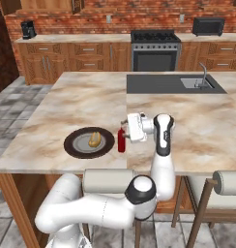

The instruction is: Move the hot dog bun to the plate on the dining table and place the condiment next to that plate. Then navigate to the fridge and take the sausage and place it on the plate as well.

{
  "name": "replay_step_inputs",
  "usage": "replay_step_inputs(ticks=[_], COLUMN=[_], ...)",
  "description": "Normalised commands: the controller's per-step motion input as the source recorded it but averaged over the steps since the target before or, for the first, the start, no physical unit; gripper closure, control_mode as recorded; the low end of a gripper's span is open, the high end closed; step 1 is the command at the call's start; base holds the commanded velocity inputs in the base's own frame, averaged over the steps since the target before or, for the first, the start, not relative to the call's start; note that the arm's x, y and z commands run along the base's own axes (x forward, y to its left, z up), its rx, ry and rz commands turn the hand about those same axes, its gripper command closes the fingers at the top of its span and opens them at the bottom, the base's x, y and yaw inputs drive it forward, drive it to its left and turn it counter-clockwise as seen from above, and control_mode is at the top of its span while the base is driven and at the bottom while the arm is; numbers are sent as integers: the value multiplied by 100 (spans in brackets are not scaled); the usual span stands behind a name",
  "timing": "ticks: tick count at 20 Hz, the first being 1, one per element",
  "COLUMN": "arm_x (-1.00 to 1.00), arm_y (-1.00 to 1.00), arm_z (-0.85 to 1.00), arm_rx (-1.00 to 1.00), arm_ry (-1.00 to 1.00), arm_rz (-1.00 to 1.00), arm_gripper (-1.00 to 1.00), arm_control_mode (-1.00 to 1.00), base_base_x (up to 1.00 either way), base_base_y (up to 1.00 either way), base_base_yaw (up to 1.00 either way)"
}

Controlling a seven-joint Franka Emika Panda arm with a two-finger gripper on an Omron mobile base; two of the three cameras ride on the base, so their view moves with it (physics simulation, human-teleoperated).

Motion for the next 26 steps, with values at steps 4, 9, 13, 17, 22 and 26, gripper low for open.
replay_step_inputs(ticks=[4,9,13,17,22,26], arm_x=[-53,-89,-100,-100,-99,-62], arm_y=[2,17,51,61,31,30], arm_z=[100,100,78,44,5,0], arm_rx=[0,-8,-23,-27,-22,-16], arm_ry=[-9,-15,-15,-8,0,7], arm_rz=[0,0,-16,-33,-49,-61], arm_gripper=[-100,-100,-100,-100,-100,-100], arm_control_mode=[-100,-100,-100,-100,-100,-100], base_base_x=[0,0,0,0,0,0], base_base_y=[0,0,0,0,0,0], base_base_yaw=[0,0,0,0,0,0])
